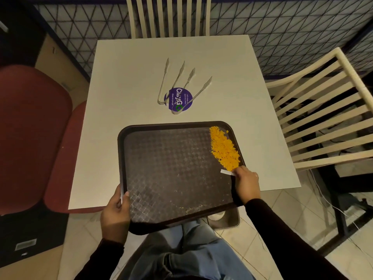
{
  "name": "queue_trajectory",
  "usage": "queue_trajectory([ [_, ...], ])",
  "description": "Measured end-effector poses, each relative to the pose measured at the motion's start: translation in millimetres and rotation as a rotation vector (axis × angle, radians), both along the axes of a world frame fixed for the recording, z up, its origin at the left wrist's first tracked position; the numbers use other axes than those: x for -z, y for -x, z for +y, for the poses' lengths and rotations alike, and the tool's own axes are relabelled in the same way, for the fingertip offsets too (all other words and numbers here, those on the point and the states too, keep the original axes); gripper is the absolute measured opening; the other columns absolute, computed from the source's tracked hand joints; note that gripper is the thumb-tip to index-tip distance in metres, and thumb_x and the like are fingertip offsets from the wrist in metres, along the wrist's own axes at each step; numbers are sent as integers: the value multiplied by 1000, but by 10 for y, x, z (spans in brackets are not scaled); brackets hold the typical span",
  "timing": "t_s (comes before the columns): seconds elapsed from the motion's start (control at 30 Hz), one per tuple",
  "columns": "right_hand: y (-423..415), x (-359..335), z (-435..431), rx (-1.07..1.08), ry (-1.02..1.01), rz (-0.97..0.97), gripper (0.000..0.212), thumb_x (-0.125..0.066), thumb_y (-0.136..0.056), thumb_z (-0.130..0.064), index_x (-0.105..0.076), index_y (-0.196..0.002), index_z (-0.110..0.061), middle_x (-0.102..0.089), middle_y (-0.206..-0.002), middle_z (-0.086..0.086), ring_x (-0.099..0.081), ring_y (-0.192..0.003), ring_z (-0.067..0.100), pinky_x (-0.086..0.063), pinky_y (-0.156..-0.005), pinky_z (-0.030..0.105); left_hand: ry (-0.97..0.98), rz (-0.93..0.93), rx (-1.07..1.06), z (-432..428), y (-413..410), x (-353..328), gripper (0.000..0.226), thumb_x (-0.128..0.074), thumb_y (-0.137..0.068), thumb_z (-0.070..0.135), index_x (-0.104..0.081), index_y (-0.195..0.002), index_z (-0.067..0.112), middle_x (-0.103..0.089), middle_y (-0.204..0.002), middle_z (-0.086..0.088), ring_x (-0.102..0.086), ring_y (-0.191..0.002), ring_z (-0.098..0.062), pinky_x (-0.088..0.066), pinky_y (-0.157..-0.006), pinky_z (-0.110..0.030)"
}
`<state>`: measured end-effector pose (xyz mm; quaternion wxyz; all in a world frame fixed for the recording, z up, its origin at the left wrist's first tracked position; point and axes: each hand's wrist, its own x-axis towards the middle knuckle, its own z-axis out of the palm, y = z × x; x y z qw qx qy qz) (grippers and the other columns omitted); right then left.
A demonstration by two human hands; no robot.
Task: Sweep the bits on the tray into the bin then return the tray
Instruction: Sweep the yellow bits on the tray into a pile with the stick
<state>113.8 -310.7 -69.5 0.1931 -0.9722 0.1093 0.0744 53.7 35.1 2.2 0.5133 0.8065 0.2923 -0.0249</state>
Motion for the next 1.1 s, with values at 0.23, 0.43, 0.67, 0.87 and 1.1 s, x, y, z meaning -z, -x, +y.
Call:
queue_trajectory([
  [0.23, -382, 56, 60, -22, -22, 10, 20, -46, -92, -7, -65, -94, -14, -65, -99, 11, -56, -87, 36, -41, -83, 39, -71, 31, -25, 27, 28, 12, 45, -51, -93, 22, -47, -135, 6, -67, -112, -13, -60, -88, -13, -49, -86, -16],
  [0.43, -324, -32, 166, 39, -66, 4, 22, -49, -93, -8, -65, -107, -13, -63, -110, 11, -58, -92, 35, -45, -88, 40, -3, 51, -16, 70, 40, 19, 46, -51, -93, 21, -45, -138, 11, -64, -88, -20, -58, -78, -18, -51, -75, -10],
  [0.67, 146, -392, 504, 55, -115, -1, 25, -52, -91, -30, -68, -80, -15, -66, -78, 4, -60, -75, 23, -48, -75, 39, 213, 121, 63, 7, 26, -122, 37, -48, -94, 16, -52, -130, 7, -67, -101, -5, -63, -96, -22, -45, -100, -41],
  [0.87, 480, -577, 702, 121, -286, -32, 7, -56, -87, -11, -62, -84, -10, -59, -87, 5, -54, -78, 18, -43, -74, 31, 284, 165, 154, -211, 275, -183, 23, -48, -94, 15, -62, -110, 3, -66, -100, -13, -61, -84, -21, -46, -82, -34],
  [1.1, 1021, -542, 372, 17, -234, -95, 34, -57, -88, -36, -70, -72, -10, -64, -89, 2, -58, -83, 19, -49, -78, 34, 220, 183, 107, -662, 748, -142, 33, -54, -91, 20, -60, -105, -9, -63, -107, -37, -59, -102, -47, -47, -90, -53],
])
